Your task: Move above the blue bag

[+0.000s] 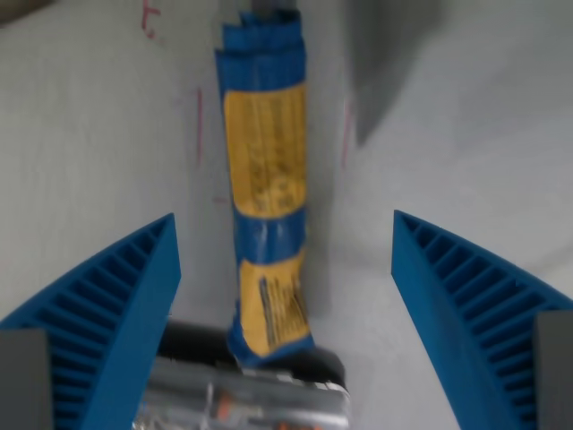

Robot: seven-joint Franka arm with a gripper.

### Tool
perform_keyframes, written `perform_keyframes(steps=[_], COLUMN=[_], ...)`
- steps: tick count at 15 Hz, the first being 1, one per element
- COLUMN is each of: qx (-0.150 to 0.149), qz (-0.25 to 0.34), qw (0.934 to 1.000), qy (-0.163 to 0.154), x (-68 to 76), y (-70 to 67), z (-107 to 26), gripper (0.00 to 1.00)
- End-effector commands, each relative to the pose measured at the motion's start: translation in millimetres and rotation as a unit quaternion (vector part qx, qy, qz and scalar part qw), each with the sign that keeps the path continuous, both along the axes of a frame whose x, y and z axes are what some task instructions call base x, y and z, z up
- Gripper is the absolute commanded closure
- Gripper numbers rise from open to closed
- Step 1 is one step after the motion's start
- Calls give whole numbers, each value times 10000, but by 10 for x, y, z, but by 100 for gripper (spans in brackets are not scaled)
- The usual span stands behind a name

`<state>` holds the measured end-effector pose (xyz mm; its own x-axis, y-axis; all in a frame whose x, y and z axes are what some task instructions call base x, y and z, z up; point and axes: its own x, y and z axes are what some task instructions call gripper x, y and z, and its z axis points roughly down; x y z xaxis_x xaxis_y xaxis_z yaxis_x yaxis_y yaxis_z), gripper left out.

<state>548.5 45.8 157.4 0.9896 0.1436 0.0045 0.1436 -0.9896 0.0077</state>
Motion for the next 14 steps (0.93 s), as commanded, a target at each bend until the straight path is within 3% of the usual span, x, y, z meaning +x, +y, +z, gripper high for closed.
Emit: perform_keyframes(steps=[1,14], qx=[-545,-557], qz=[-260,-197], qw=[9982,9982], qy=[46,-33], x=[114,151], y=[66,147], z=[-69,-171], gripper=[0,0])
